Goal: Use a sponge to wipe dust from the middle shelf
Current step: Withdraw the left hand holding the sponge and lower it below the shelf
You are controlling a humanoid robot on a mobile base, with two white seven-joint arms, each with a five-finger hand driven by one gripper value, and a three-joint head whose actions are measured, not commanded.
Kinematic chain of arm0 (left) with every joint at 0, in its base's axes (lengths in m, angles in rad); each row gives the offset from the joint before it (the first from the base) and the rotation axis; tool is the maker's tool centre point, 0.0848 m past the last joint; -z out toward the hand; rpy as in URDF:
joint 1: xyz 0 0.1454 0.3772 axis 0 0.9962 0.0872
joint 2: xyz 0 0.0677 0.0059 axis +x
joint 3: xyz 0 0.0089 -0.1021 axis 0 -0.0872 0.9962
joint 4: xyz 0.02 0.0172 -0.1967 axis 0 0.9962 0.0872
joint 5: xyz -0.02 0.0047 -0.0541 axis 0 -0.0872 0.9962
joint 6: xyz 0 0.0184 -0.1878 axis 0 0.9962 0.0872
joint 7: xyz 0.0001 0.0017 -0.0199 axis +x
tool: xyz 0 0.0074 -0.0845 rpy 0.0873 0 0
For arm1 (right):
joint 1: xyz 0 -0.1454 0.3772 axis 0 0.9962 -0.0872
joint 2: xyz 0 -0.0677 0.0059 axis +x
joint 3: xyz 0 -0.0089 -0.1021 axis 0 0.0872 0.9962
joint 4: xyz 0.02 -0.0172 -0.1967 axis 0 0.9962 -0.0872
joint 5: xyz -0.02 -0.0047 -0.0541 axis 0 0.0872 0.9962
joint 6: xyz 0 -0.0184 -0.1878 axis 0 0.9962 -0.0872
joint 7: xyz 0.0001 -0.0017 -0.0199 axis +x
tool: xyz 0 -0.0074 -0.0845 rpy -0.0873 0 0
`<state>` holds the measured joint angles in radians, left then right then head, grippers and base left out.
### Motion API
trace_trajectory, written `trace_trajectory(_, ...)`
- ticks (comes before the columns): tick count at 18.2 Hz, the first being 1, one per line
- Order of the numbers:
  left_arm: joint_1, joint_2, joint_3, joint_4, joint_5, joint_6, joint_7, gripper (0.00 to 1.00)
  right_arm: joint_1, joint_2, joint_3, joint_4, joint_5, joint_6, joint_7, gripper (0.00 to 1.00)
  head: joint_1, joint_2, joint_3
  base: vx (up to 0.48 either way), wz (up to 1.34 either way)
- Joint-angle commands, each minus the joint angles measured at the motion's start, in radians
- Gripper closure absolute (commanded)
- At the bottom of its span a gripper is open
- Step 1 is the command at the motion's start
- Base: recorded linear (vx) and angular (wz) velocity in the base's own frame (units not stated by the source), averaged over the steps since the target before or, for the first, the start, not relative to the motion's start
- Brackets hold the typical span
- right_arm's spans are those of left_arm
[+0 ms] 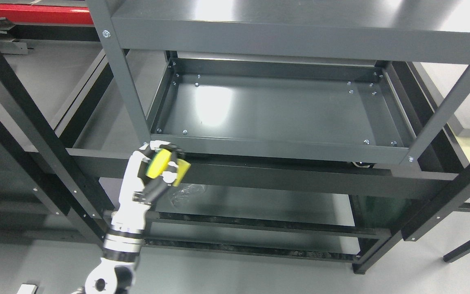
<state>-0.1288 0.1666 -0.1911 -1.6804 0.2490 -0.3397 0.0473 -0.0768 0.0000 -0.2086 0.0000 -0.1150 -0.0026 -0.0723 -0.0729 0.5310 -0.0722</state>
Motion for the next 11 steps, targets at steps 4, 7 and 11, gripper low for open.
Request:
trace_trajectory(4,0.07,0.042,0.205,-0.079,0.0,0.045,-0.006,1.0,0.0,-0.017,0.0,-0.017,0.0,0.073,0.0,0.0,0.0,0.0,0.0,-0.002,0.01)
trace_trajectory(7,0.074,-0.005,0.16,-0.081,0.0,0.045,-0.006,1.0,0.0,-0.017,0.0,-0.017,0.0,0.073,-0.001,0.0,0.0,0.0,0.0,0.0,0.0)
trace_trajectory(11,0.064,-0.007,0.157,-0.081,0.0,0.047,-0.006,1.0,0.0,-0.017,0.0,-0.017,0.0,0.073,0.0,0.0,0.0,0.0,0.0,0.0,0.0)
